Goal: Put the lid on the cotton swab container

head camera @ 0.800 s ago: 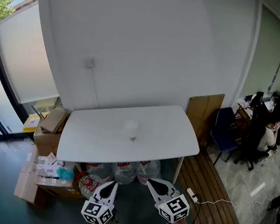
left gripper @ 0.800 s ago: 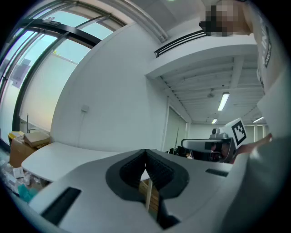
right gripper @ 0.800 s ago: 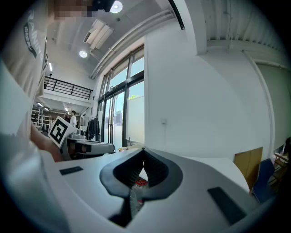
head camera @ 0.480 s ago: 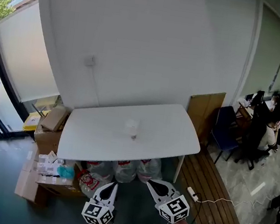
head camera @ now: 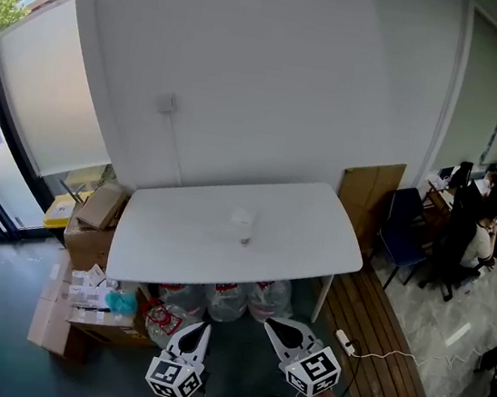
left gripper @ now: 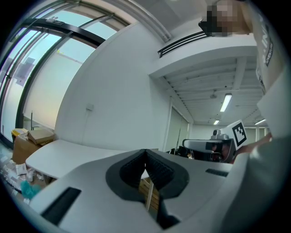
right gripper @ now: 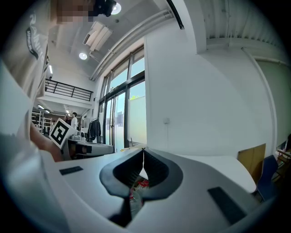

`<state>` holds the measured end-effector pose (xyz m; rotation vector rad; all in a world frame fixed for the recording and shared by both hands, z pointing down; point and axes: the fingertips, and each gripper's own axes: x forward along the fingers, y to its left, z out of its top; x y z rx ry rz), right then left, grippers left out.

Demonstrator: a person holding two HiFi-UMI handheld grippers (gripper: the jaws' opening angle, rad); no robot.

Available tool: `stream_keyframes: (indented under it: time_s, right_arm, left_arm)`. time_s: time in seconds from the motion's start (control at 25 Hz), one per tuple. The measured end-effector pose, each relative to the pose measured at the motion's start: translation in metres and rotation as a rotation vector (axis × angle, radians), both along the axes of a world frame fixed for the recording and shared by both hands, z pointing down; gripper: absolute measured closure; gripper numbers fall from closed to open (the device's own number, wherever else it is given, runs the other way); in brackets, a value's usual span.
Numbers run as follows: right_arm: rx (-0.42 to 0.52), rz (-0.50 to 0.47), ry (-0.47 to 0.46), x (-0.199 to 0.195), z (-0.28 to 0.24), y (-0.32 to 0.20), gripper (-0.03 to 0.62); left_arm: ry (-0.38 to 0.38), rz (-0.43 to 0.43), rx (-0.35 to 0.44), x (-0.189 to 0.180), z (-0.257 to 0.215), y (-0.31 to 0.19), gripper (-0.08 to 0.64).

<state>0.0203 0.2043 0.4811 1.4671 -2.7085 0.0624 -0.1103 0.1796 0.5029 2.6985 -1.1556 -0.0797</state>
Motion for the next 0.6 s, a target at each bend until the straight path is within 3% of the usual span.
stream_keyframes:
  time_s: [0.24,0.6]
  right_arm:
    - [0.016,0.036,0.022,-0.004,0.004,0.0,0.575]
    - [0.017,0.068,0.047,-0.011,0.002,-0.033,0.575]
  left_arm:
    - [0.0,0.004,0.012,-0.01,0.012,-0.004,0.546]
    - [0.036,0.009,-0.034,-0.02,0.025,-0.038,0.547]
